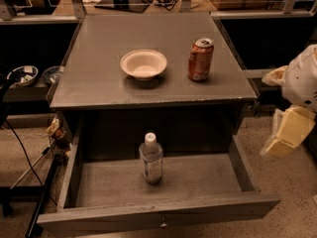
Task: Pick blue plastic bottle from top drawer and place on counter
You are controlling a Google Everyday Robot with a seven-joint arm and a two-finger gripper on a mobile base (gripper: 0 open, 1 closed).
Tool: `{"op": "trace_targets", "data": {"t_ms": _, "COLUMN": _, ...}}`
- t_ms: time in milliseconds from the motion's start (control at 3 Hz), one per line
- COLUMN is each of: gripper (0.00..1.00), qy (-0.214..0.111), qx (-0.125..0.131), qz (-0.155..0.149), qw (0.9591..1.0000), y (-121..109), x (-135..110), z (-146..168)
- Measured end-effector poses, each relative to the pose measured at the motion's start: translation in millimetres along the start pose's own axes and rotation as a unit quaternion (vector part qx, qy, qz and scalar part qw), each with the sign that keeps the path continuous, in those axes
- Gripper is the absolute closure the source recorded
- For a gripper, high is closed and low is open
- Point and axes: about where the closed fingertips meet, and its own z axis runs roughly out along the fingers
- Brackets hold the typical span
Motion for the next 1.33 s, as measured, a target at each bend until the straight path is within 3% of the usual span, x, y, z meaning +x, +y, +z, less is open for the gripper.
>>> {"op": "trace_targets", "data": {"t_ms": 333, "gripper": 0.00, "qy": -0.012, "qx": -0.024, "qz": 0.012, "qw": 0.9996, "y": 11, "x": 2, "z": 20}}
{"op": "trace_targets", "data": {"t_ms": 667, "gripper": 0.00, "qy": -0.012, "qx": -0.024, "qz": 0.012, "qw": 0.9996, "y": 11, "x": 2, "z": 20}}
{"op": "trace_targets", "data": {"t_ms": 1333, "gripper": 0.00, "qy": -0.024, "qx": -0.036, "qz": 0.049, "qw": 0.9979, "y": 24, "x": -5, "z": 52}}
